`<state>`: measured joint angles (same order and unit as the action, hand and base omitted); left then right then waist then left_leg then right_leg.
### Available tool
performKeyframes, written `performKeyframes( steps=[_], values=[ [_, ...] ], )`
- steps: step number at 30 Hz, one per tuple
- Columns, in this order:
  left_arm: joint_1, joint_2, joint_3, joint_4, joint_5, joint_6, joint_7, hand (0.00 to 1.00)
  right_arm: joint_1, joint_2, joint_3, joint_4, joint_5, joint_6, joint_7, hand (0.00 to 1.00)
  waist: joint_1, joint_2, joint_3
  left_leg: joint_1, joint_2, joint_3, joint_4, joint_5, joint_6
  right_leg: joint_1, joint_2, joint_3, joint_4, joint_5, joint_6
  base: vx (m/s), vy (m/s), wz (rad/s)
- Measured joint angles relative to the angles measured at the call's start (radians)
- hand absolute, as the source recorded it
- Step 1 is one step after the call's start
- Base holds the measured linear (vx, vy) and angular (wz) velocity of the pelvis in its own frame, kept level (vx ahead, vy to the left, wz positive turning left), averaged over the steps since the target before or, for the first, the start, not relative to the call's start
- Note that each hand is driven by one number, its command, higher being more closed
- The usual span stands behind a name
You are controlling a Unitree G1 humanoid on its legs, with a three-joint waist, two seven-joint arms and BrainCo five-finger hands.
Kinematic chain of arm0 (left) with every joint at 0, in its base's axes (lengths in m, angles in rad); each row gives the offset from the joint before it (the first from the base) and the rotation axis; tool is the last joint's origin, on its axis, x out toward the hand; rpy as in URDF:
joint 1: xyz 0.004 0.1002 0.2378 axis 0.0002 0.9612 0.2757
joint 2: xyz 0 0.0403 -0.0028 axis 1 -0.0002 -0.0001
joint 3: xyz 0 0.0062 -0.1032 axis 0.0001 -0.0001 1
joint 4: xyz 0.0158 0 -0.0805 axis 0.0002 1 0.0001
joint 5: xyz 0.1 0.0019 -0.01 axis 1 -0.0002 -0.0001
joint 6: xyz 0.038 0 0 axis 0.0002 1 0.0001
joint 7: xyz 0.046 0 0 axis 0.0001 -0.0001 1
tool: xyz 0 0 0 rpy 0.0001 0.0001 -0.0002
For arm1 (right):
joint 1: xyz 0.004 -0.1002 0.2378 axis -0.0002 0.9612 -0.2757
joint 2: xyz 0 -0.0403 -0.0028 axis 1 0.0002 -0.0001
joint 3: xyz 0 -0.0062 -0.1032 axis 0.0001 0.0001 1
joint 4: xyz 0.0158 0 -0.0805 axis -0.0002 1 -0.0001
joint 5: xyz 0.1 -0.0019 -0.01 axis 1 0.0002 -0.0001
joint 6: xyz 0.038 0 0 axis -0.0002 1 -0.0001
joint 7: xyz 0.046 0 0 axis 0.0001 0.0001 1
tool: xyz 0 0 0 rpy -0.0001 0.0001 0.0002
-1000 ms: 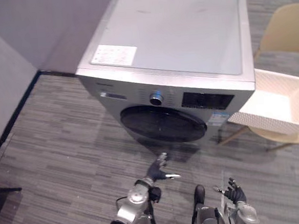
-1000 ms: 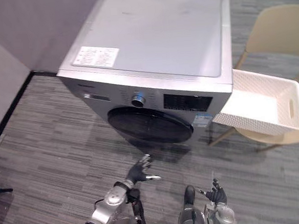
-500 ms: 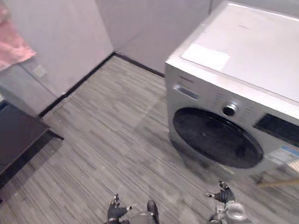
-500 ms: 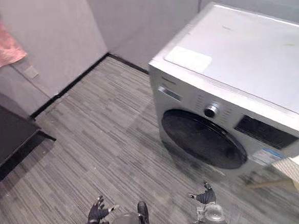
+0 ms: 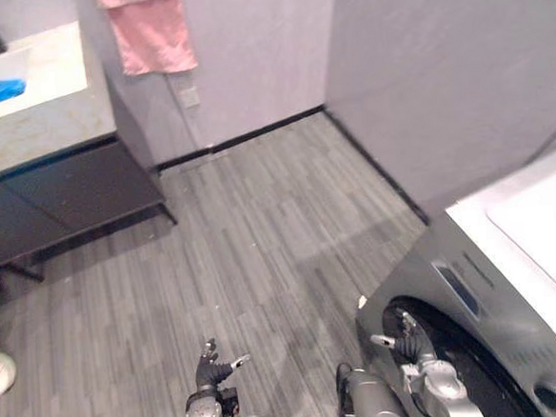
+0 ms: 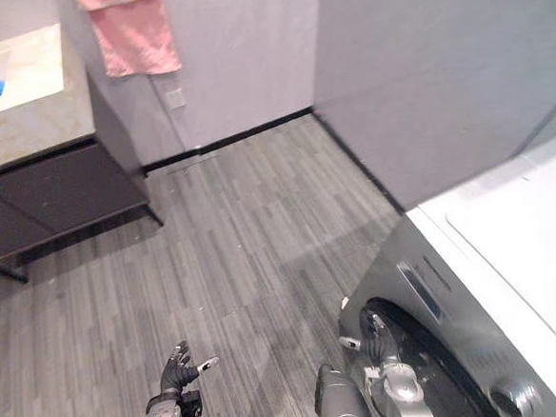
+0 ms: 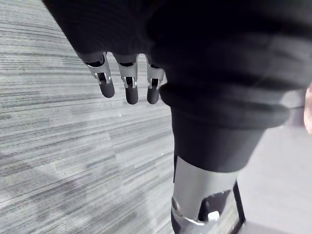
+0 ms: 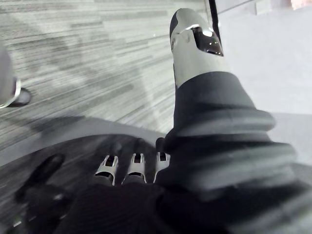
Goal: Pick up the laundry basket with both hands and put the clothes into the washing machine.
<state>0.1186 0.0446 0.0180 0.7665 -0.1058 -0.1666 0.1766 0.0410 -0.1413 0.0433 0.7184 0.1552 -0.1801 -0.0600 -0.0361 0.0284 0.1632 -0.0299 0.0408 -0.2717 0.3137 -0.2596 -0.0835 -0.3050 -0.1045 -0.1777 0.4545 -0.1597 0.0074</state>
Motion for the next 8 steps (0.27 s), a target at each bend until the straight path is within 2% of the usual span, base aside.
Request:
performKeyframes(
  steps=[1,2,3,4,5,6,7,8],
  values=[
    [0.0,-0.011,0.006,-0.004,0.0,0.0,0.0,0.0,-0.01,0.002,-0.007,0.001,-0.001,0.0,0.0,0.0,-0.002,0.009,0.008,-0.013,0.009,0.008,0.022,0.009,-0.014,0.018,0.001,-0.025,-0.006,-0.002,-0.003,0.37,-0.307,1.22],
    [0.004,-0.04,0.039,-0.015,0.0,0.002,0.0,0.0,-0.01,0.016,-0.009,-0.002,-0.009,0.003,-0.005,0.0,0.001,0.012,0.015,-0.059,0.026,0.066,0.137,0.04,-0.065,0.088,0.004,-0.079,-0.053,-0.013,-0.02,0.34,-0.265,1.06],
    [0.019,-0.05,0.048,-0.036,-0.001,0.003,0.0,0.0,-0.003,0.026,-0.006,-0.031,-0.01,0.009,-0.006,0.0,0.005,0.009,0.02,-0.104,0.049,0.132,0.245,0.054,-0.092,0.149,0.012,-0.107,-0.095,-0.015,-0.024,0.32,-0.245,0.99],
    [0.031,-0.054,0.051,-0.053,-0.001,0.002,-0.001,0.0,0.01,0.034,-0.005,-0.062,-0.012,0.01,-0.01,0.0,0.01,0.006,0.022,-0.126,0.07,0.189,0.307,0.051,-0.086,0.186,0.017,-0.122,-0.12,-0.016,-0.027,0.21,-0.156,0.6],
    [0.042,-0.054,0.054,-0.074,-0.002,0.002,0.0,0.0,0.042,0.054,-0.003,-0.138,-0.032,0.009,-0.024,0.0,0.025,-0.007,0.025,-0.158,0.12,0.313,0.395,0.043,-0.067,0.241,0.023,-0.145,-0.16,-0.02,-0.033,0.17,-0.123,0.44],
    [0.051,-0.054,0.055,-0.075,-0.002,0.002,0.0,0.0,0.056,0.066,0.006,-0.194,-0.052,0.009,-0.033,0.0,0.033,-0.019,0.018,-0.186,0.149,0.403,0.392,0.031,-0.044,0.273,0.024,-0.164,-0.196,-0.02,-0.033,0.16,-0.104,0.39],
    [0.057,-0.054,0.055,-0.076,-0.002,0.002,0.0,0.0,0.056,0.07,0.008,-0.213,-0.061,0.009,-0.034,0.0,0.033,-0.019,0.017,-0.196,0.157,0.436,0.366,0.025,-0.035,0.286,0.023,-0.176,-0.21,-0.02,-0.032,0.19,-0.048,0.47],
    [0.054,-0.054,0.055,-0.075,-0.001,0.003,0.001,0.0,0.052,0.075,0.007,-0.229,-0.09,0.009,-0.04,0.0,0.036,-0.015,0.016,-0.206,0.161,0.493,0.245,0.025,-0.021,0.303,0.023,-0.199,-0.226,-0.018,-0.03,0.13,-0.008,0.33]
  ],
)
